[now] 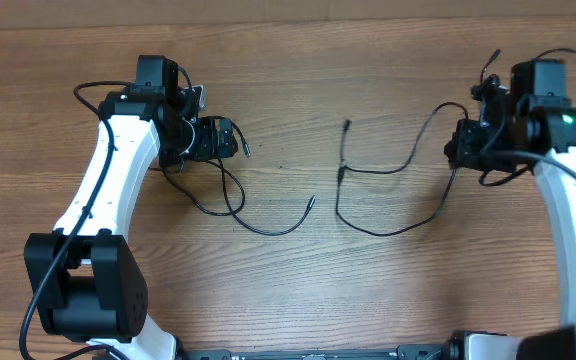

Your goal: Untangle cables

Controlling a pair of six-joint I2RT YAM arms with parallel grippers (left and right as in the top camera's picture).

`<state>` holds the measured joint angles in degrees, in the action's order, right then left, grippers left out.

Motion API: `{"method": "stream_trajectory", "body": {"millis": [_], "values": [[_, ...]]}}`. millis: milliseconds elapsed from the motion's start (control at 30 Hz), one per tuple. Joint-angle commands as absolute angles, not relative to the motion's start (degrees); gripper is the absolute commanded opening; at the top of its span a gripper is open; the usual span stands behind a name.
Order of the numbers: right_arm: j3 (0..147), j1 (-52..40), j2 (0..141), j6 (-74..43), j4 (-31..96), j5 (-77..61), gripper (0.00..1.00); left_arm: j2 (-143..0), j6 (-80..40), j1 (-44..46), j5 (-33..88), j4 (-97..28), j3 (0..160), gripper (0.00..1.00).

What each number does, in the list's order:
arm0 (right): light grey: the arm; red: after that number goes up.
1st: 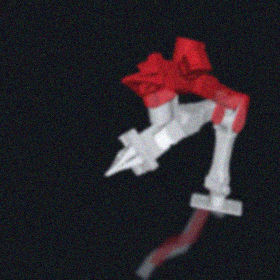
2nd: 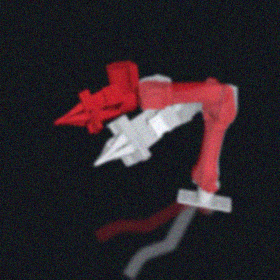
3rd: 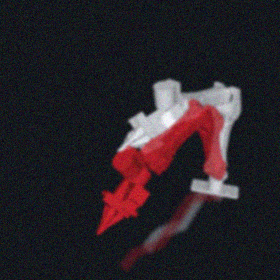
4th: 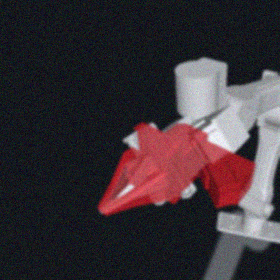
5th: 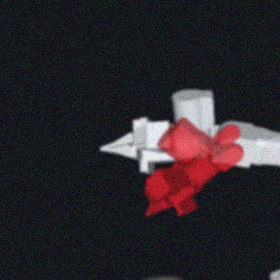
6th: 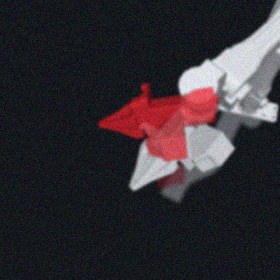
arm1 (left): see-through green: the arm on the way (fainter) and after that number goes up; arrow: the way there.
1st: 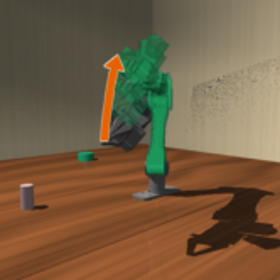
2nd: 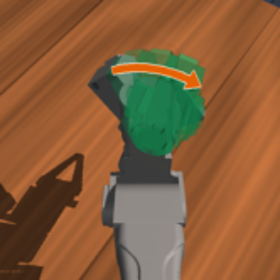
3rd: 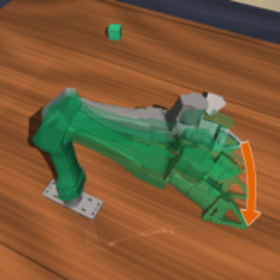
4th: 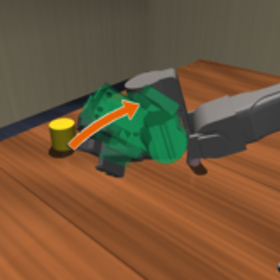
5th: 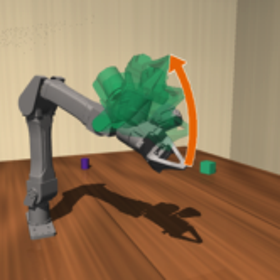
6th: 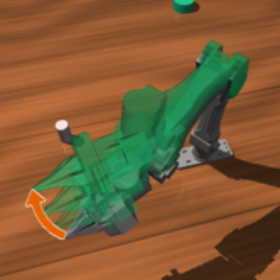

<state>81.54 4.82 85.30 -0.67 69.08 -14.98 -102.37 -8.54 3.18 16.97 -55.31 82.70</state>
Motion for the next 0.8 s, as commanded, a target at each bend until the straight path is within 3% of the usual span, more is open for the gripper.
{"method": "stream_trajectory", "body": {"millis": [0, 767], "values": [[83.0, 4.6, 80.9, -1.7, 69.5, -13.4, 0.04, -102.9, -7.3, 3.2, 17.4, -55.2, 82.7, 0.99], [82.9, 8.4, 80.4, -11.0, 72.3, 15.9, 0.04, -102.9, -7.3, 3.2, 17.4, -55.2, 82.6, 1.0]]}}
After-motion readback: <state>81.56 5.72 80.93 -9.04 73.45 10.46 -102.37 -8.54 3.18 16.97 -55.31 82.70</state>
